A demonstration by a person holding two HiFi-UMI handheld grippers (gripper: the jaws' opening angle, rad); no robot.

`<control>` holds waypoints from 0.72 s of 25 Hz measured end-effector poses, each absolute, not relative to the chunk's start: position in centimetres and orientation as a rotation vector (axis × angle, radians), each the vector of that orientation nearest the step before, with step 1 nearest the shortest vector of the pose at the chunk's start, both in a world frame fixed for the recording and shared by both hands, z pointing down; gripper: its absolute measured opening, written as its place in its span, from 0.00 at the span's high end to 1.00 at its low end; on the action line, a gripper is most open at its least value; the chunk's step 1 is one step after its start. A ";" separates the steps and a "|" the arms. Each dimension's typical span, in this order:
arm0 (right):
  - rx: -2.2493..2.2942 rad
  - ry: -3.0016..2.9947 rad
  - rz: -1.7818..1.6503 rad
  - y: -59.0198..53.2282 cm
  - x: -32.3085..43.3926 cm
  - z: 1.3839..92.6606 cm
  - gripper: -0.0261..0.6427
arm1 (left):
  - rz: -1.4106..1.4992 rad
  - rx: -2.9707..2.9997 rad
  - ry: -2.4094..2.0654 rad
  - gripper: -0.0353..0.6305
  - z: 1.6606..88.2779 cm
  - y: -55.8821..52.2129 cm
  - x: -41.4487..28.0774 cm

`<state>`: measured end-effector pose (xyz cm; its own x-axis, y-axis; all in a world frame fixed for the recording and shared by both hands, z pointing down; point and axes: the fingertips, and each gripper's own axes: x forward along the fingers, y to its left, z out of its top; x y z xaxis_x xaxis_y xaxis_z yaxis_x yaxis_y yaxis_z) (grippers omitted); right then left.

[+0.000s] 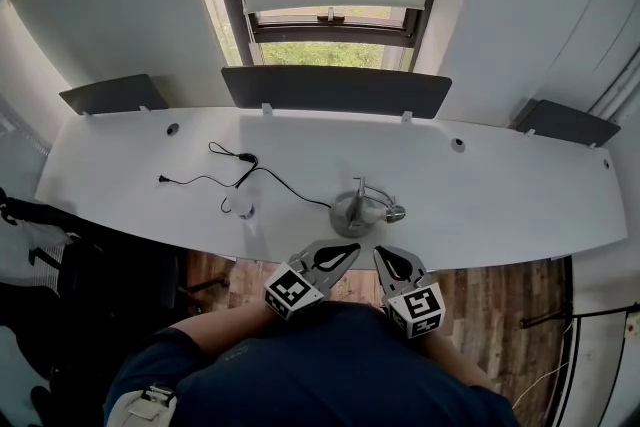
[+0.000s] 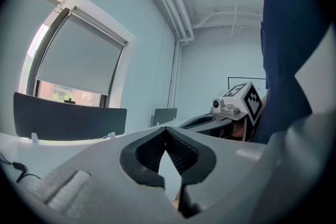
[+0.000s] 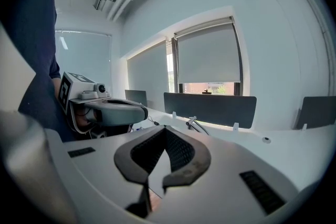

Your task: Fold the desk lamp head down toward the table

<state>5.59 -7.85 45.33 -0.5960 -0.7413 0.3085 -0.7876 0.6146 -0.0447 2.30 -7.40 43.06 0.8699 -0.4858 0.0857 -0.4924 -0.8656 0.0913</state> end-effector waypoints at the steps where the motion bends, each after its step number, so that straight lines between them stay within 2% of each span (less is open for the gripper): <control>1: 1.244 -2.584 0.256 -7.8 5.5 45.3 0.95 | 0.097 2.934 -0.770 0.94 43.1 -7.4 2.3; 18: 1.229 -2.585 0.265 -7.5 5.5 45.1 0.95 | 0.107 2.935 -0.771 0.94 43.1 -7.2 2.2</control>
<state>5.52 -7.55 45.13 -0.6054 -0.7309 0.3150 -0.7796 0.6243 -0.0497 2.17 -7.16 43.09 0.8690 -0.4858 0.0945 -0.4932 -0.8659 0.0838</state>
